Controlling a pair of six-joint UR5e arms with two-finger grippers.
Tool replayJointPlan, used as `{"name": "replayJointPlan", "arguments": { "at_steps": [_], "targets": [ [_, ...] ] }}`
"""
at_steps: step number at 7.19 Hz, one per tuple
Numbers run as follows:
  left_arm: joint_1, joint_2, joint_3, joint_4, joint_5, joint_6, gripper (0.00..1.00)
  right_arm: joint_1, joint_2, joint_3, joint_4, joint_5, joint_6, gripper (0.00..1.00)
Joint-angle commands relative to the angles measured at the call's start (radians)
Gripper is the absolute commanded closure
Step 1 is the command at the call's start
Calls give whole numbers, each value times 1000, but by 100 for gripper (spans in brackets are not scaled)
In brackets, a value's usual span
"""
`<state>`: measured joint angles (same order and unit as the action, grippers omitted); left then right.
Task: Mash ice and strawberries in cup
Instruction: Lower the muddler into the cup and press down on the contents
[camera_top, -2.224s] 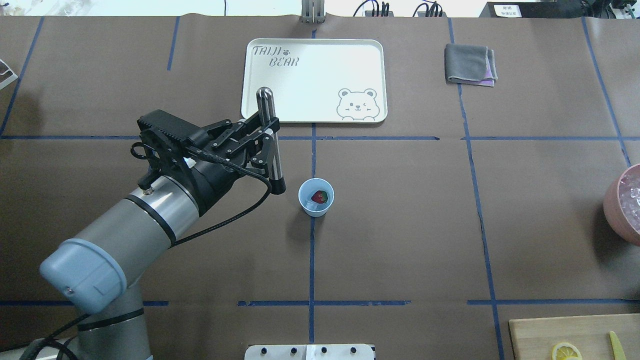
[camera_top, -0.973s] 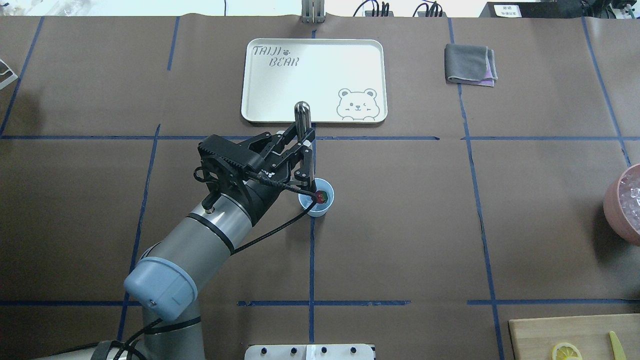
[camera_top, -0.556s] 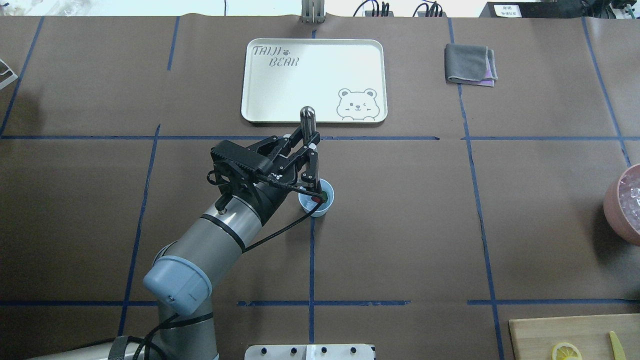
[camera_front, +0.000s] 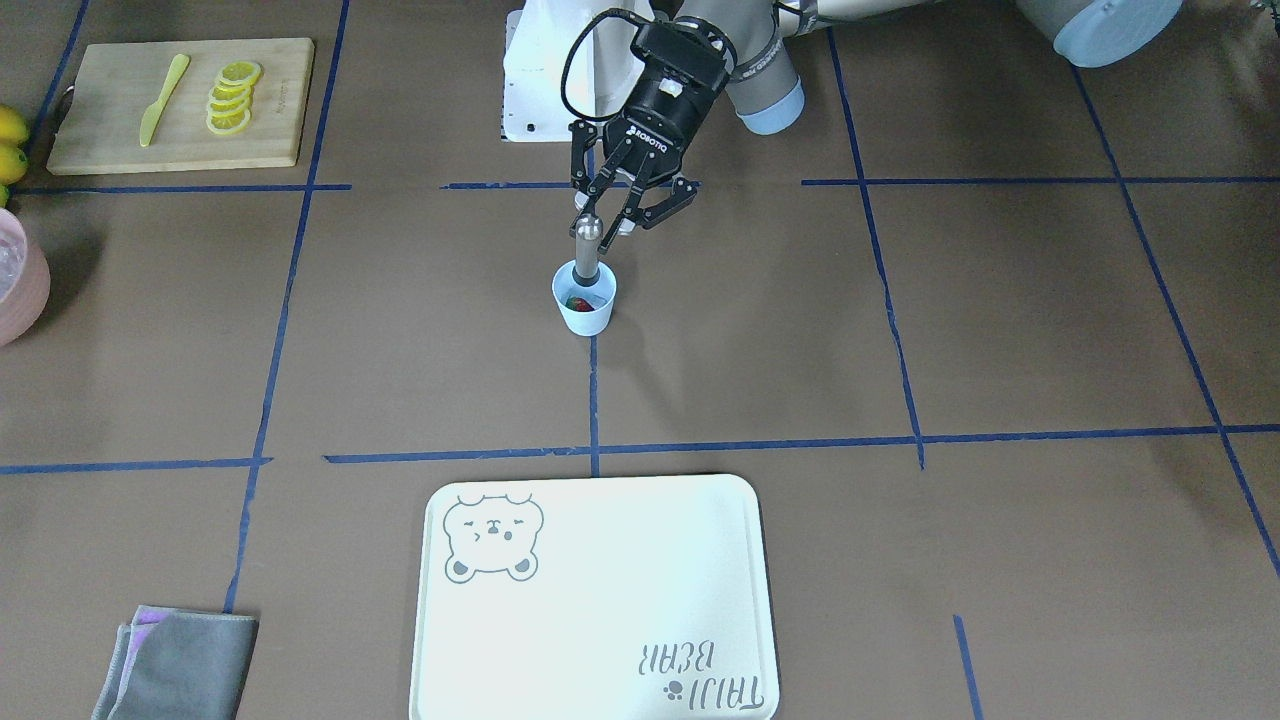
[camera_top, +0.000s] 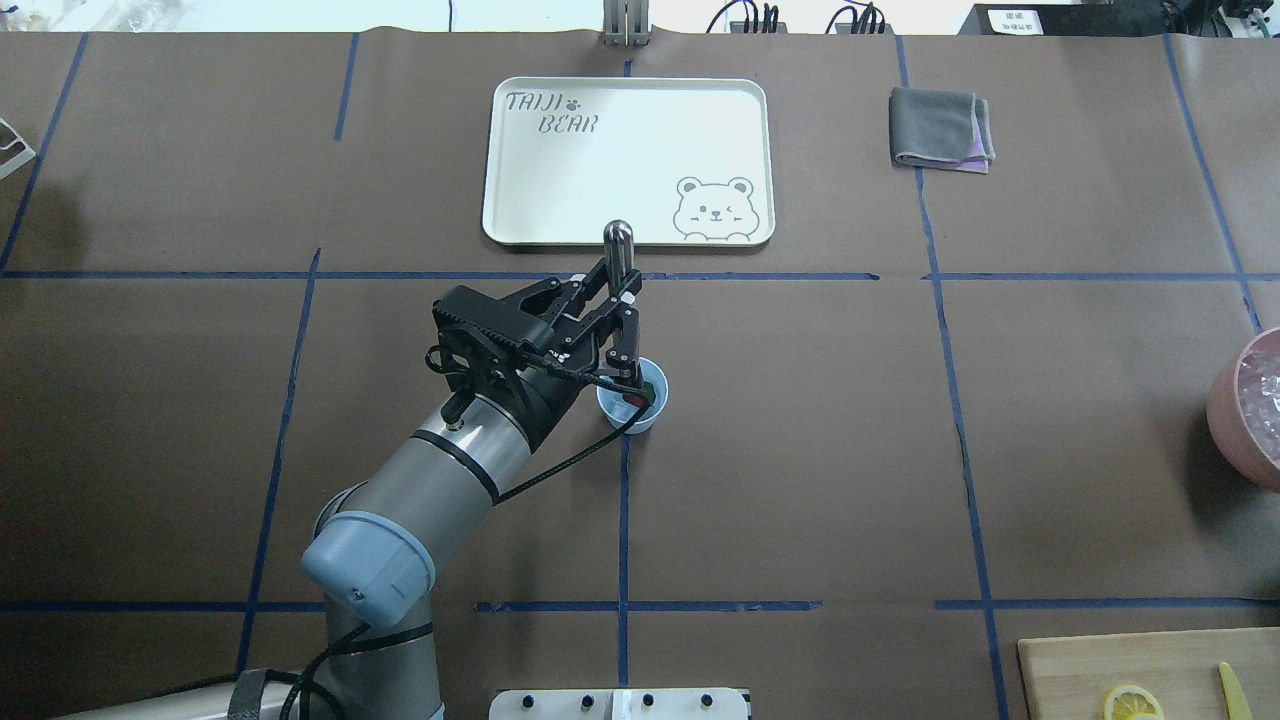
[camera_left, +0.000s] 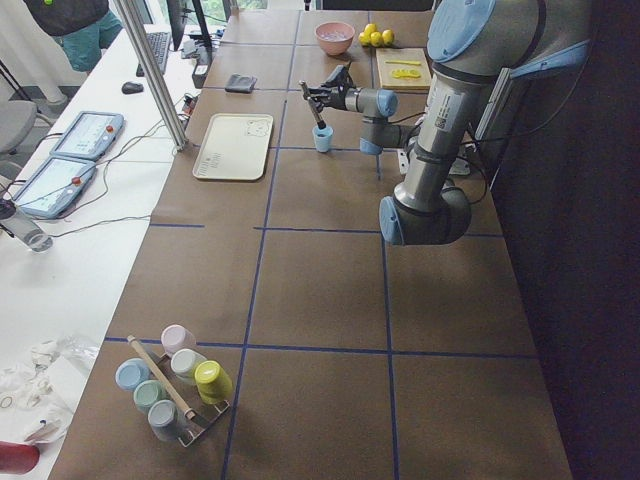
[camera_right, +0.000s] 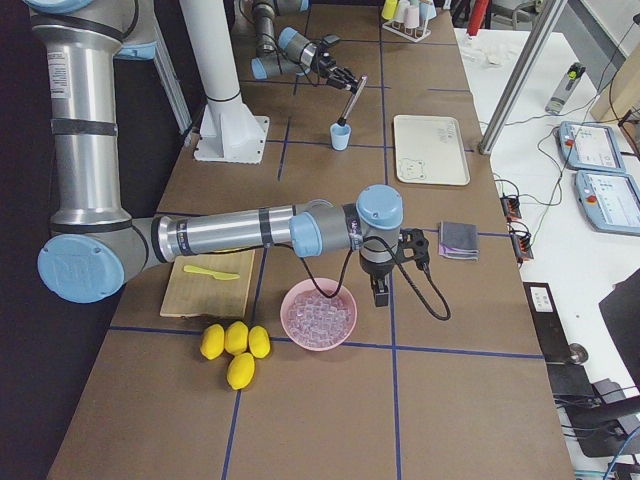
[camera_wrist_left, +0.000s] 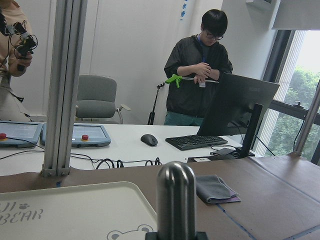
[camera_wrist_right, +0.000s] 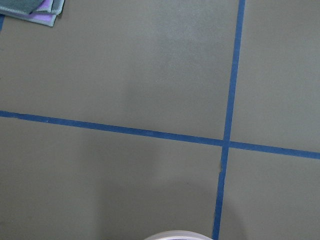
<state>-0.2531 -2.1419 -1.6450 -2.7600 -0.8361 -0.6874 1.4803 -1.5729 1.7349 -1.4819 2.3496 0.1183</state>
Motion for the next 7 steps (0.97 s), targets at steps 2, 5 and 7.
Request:
{"name": "replayJointPlan", "arguments": {
  "at_steps": [2,5,7],
  "targets": [
    [2,-3,28,-3,5,-3,100,0,-1,0,0,-1,0,0],
    [11,-16,60,-1,9,-9,100,0,-3,-3,-1,-1,0,0],
    [12,-16,71,-1,14,-11,100,0,-3,-8,0,-1,0,0]
  ]
}}
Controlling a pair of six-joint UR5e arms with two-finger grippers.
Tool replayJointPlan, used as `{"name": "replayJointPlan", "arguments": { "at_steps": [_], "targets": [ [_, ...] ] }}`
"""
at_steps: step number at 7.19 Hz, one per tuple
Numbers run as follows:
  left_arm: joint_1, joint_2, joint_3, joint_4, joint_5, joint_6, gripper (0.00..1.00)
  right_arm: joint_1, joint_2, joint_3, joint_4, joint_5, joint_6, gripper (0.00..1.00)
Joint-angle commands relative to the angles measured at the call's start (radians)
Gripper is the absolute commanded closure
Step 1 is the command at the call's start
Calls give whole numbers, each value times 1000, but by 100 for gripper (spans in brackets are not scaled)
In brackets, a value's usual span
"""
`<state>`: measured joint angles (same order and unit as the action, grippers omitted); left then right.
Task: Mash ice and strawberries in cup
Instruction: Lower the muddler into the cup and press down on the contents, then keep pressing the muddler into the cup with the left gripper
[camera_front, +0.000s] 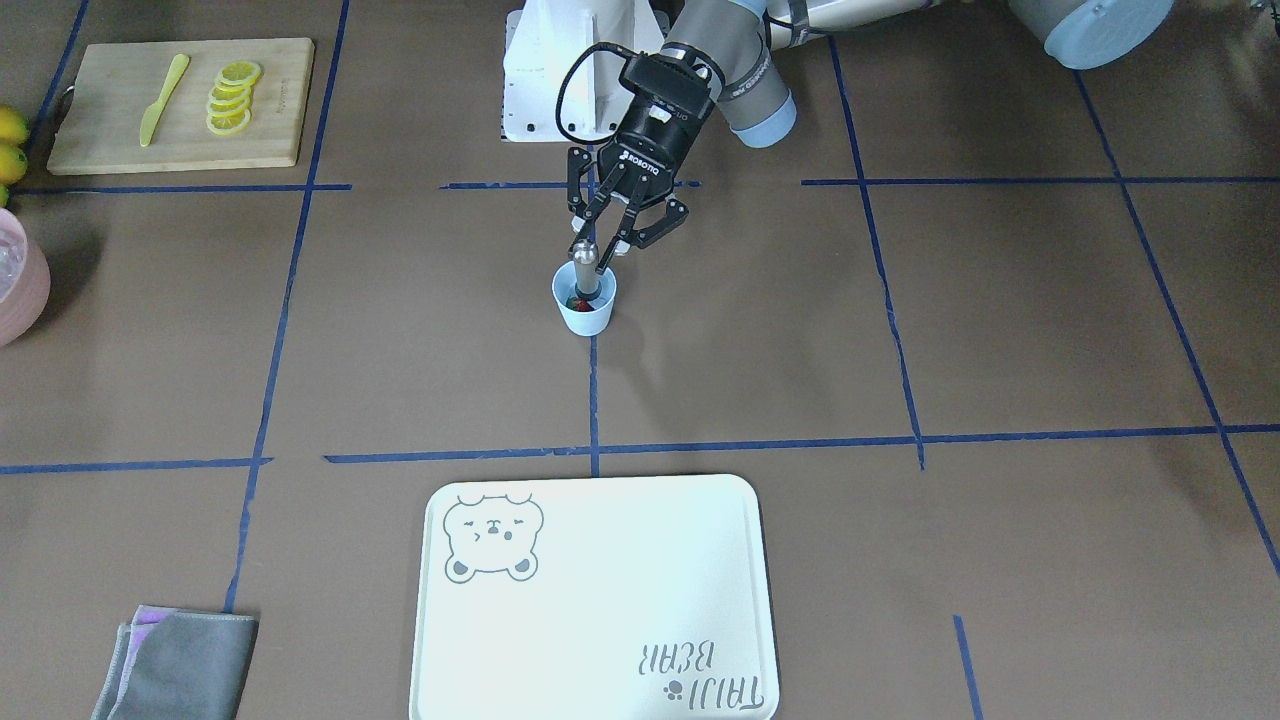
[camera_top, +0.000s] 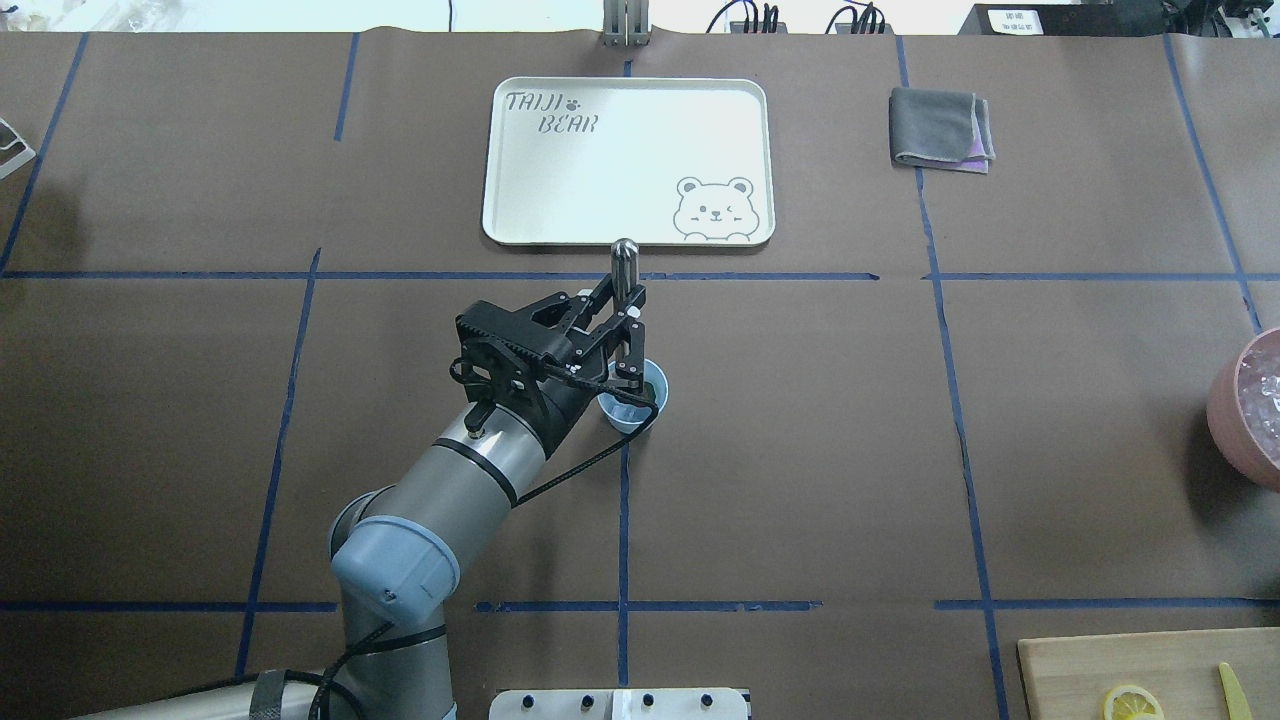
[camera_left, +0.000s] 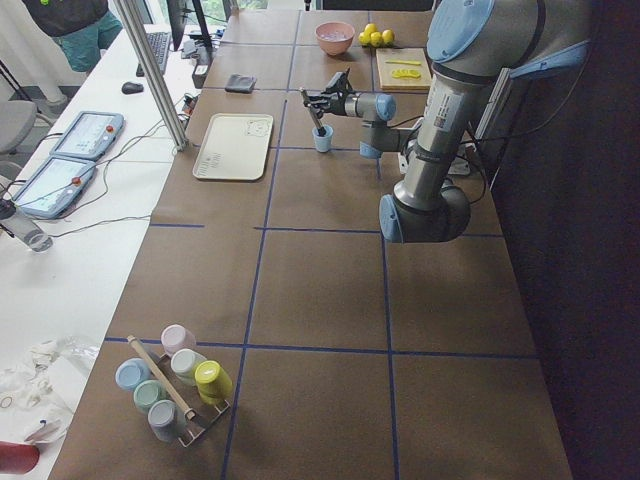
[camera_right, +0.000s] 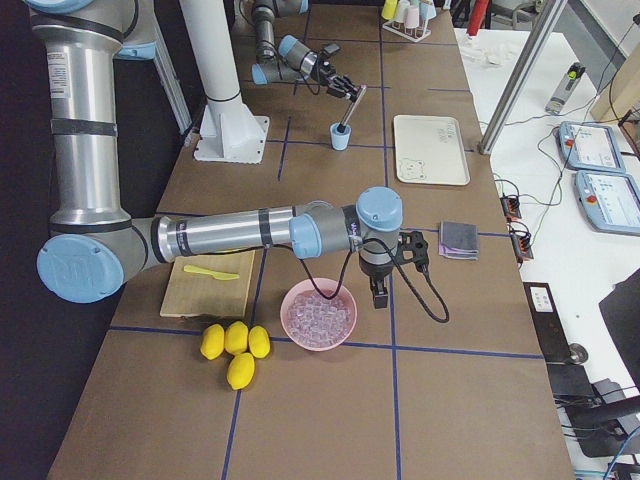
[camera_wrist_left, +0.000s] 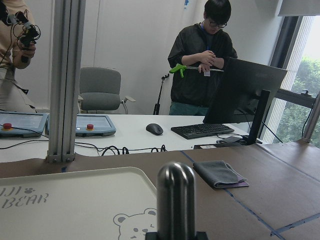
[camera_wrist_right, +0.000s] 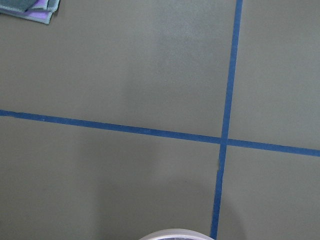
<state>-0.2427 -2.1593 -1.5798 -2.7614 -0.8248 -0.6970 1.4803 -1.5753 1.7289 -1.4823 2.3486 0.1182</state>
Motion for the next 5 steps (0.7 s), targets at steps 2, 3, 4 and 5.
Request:
{"name": "replayJointPlan", "arguments": {
  "at_steps": [2,3,4,5],
  "targets": [
    [5,1,13,0,3,-1,100,0,0,-2,0,0,0,0],
    [5,1,15,0,3,-1,100,0,0,-2,0,0,0,0],
    [5,1,15,0,3,-1,100,0,-2,-2,0,0,0,0],
    [8,1,18,0,3,-1,100,0,-2,-2,0,0,0,0]
  ]
}}
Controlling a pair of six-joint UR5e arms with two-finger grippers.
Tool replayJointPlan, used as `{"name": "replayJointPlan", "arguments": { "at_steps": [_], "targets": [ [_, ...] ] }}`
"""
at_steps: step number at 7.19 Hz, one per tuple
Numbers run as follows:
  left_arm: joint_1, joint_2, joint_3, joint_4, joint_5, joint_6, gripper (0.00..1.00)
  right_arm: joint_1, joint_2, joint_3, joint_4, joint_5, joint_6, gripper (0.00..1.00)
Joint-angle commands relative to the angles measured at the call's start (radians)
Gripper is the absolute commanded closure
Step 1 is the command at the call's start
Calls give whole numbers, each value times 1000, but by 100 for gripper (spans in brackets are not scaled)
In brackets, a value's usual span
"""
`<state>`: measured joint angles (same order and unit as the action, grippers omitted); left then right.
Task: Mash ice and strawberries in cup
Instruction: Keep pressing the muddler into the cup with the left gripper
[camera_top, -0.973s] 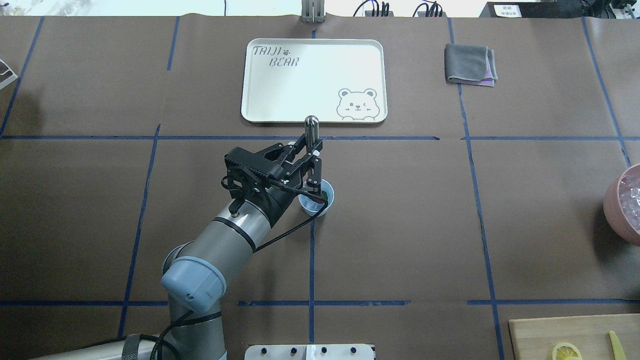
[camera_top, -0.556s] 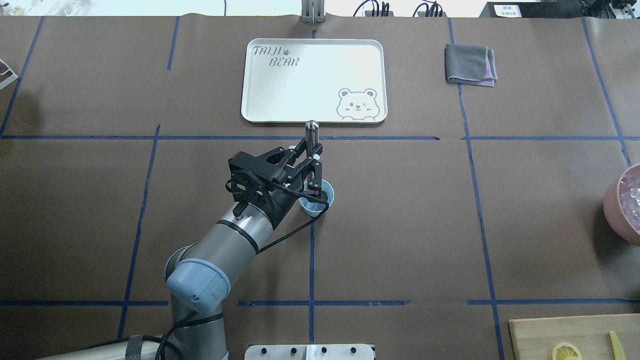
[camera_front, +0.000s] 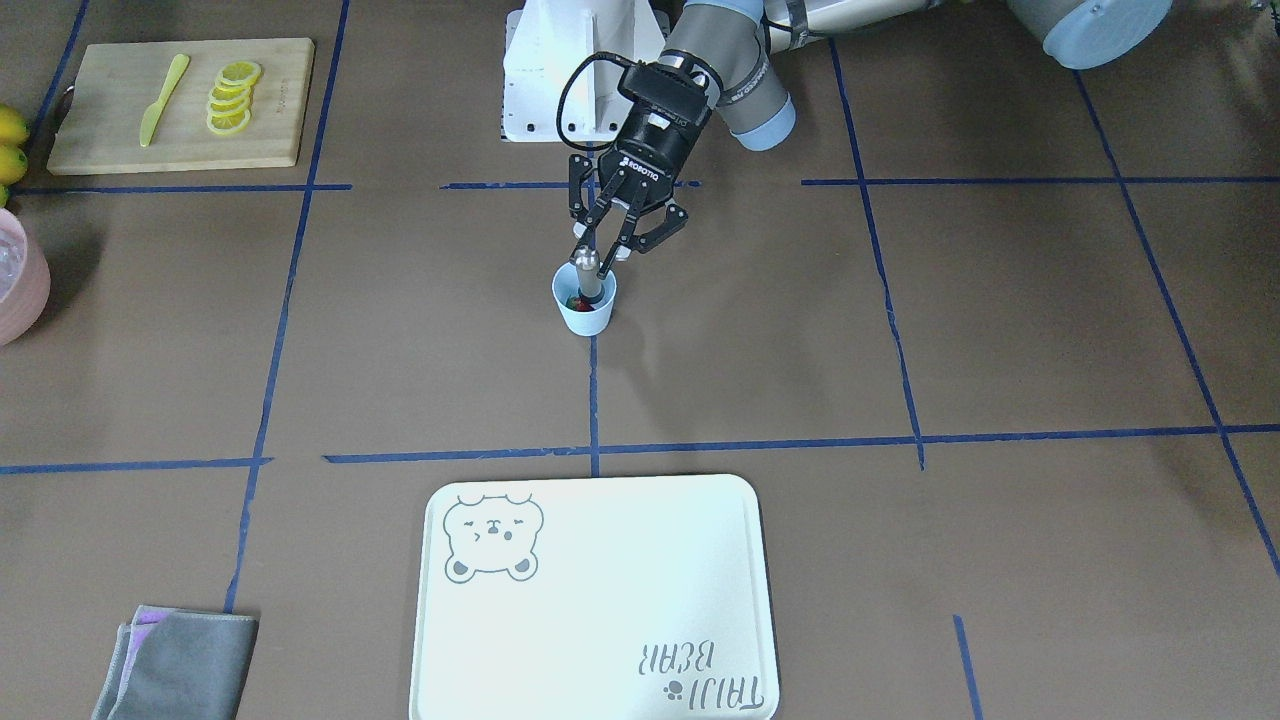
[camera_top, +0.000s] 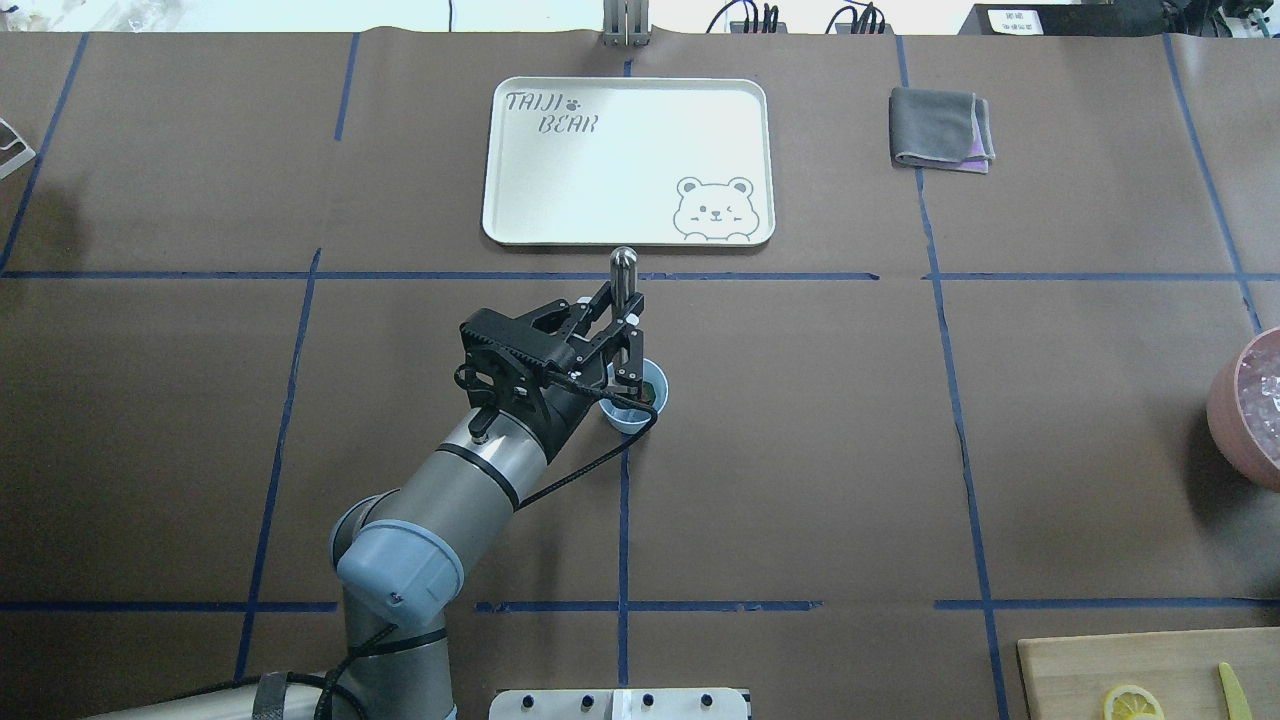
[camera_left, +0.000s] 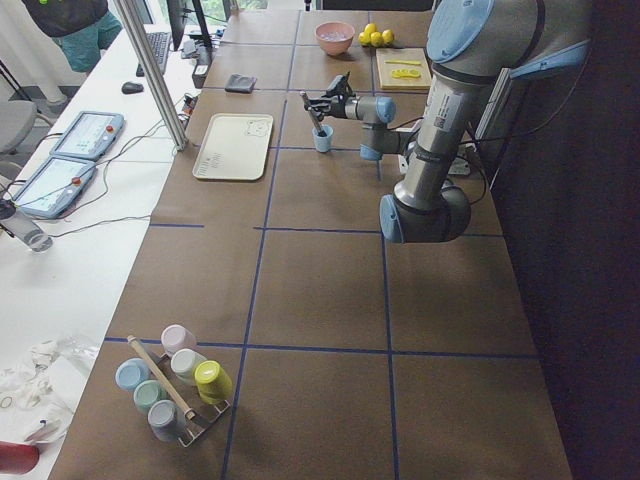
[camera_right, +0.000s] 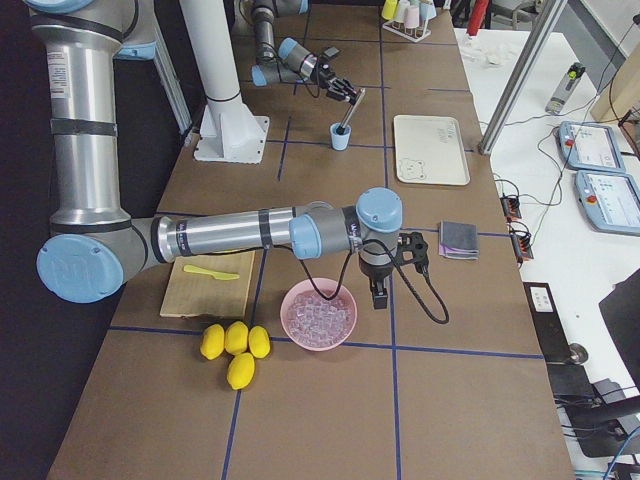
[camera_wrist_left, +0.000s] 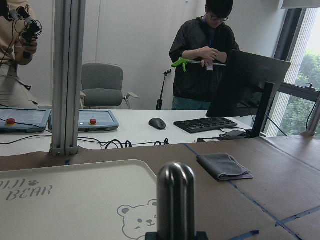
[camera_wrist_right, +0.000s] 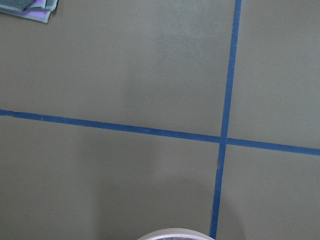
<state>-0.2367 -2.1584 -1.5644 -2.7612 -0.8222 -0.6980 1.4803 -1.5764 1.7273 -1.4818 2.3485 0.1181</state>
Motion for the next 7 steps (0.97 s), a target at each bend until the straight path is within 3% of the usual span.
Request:
{"name": "replayJointPlan", "arguments": {
  "at_steps": [1,7],
  "targets": [
    [2,0,3,0,0,0,100,0,-1,0,0,0,0,0],
    [4,3,13,0,3,0,100,0,-2,-2,0,0,0,0]
  ]
}}
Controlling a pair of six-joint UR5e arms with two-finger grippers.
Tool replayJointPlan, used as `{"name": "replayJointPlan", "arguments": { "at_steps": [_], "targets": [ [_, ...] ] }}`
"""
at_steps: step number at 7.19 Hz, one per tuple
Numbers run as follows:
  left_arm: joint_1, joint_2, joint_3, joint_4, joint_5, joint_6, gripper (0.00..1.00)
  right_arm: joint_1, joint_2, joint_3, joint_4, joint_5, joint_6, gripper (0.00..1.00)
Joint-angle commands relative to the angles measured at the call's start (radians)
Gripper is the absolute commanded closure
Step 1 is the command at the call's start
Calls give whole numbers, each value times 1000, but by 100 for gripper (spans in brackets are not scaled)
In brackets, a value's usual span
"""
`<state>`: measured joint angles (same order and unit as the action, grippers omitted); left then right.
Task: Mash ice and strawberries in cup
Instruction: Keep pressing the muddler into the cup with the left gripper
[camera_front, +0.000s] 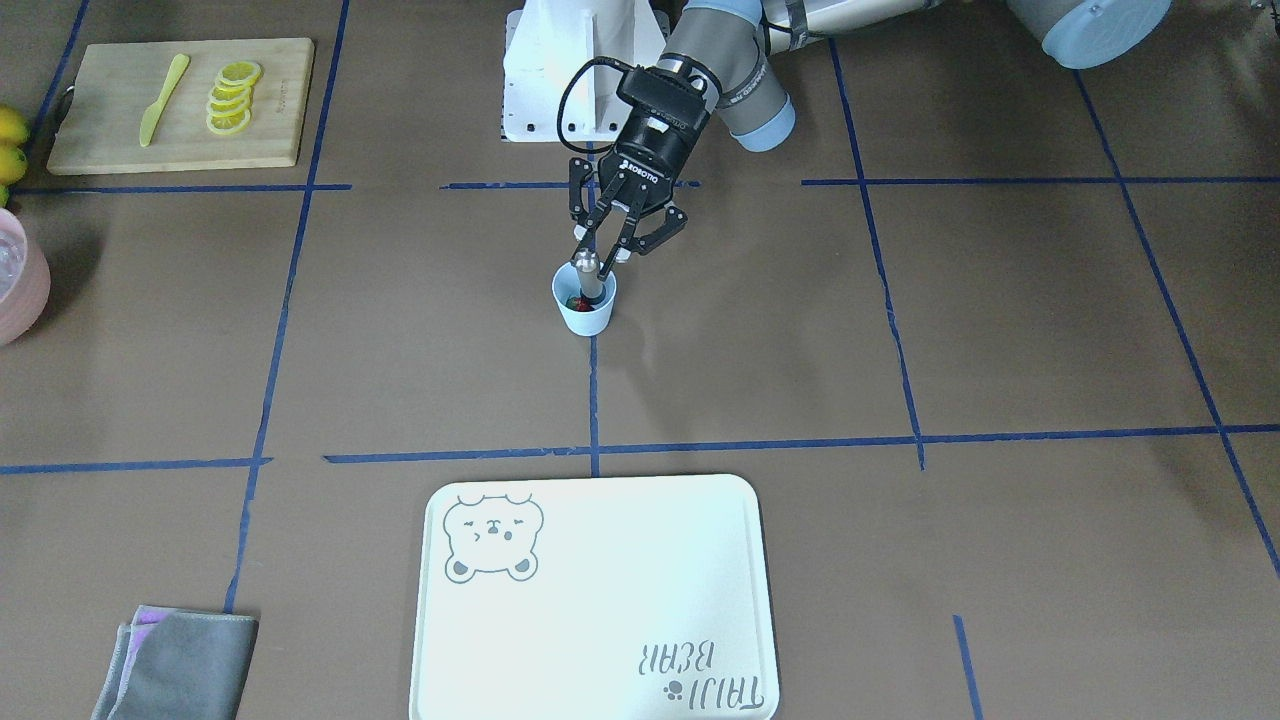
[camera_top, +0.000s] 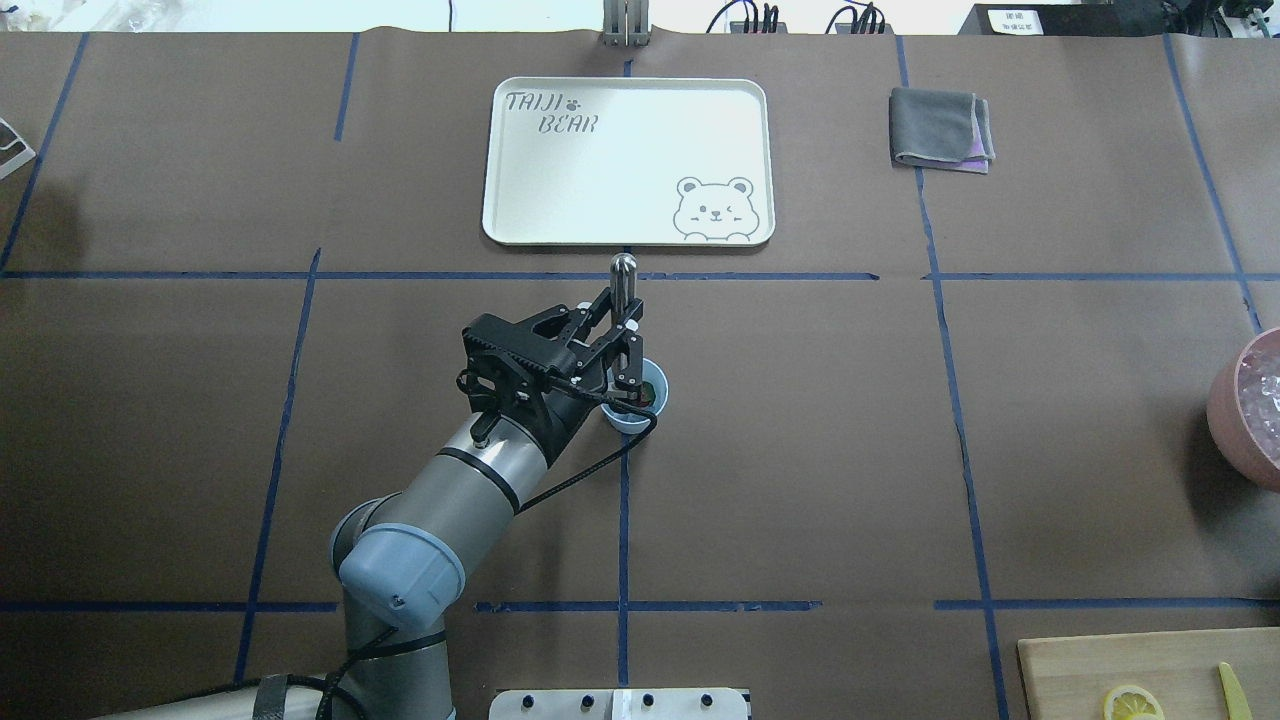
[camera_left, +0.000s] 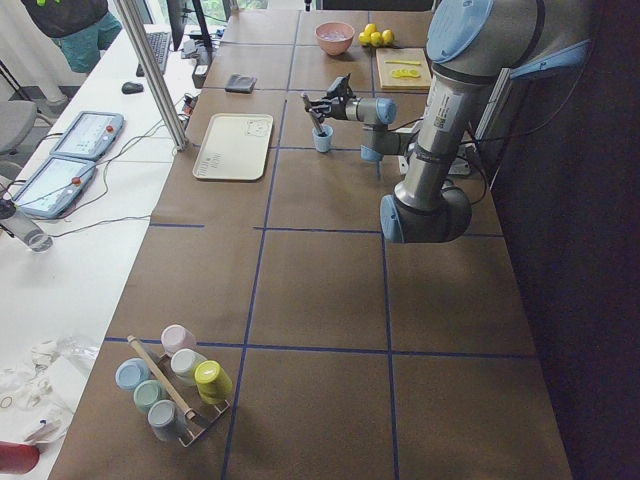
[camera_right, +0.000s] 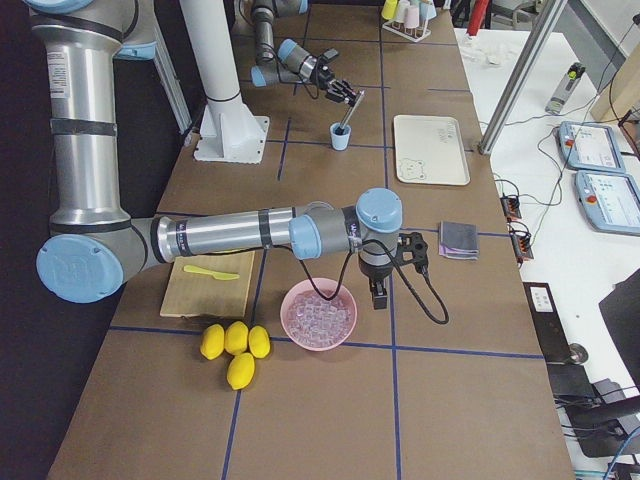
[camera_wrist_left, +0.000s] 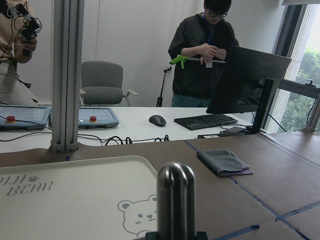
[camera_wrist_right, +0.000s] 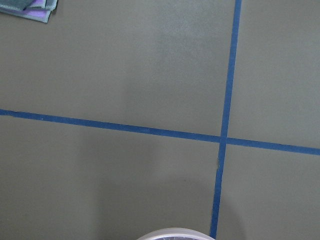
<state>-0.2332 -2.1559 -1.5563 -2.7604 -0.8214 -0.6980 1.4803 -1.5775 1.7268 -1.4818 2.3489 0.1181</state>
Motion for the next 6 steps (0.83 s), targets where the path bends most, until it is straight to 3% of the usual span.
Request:
{"name": "replayJointPlan", "arguments": {
  "at_steps": [1,6],
  "targets": [
    [0,-1,4,-1,4,0,100,0,-3,-1,0,0,0,0],
    [-11,8,-111,7,-7,17,100,0,-6,2,0,1,0,0]
  ]
}}
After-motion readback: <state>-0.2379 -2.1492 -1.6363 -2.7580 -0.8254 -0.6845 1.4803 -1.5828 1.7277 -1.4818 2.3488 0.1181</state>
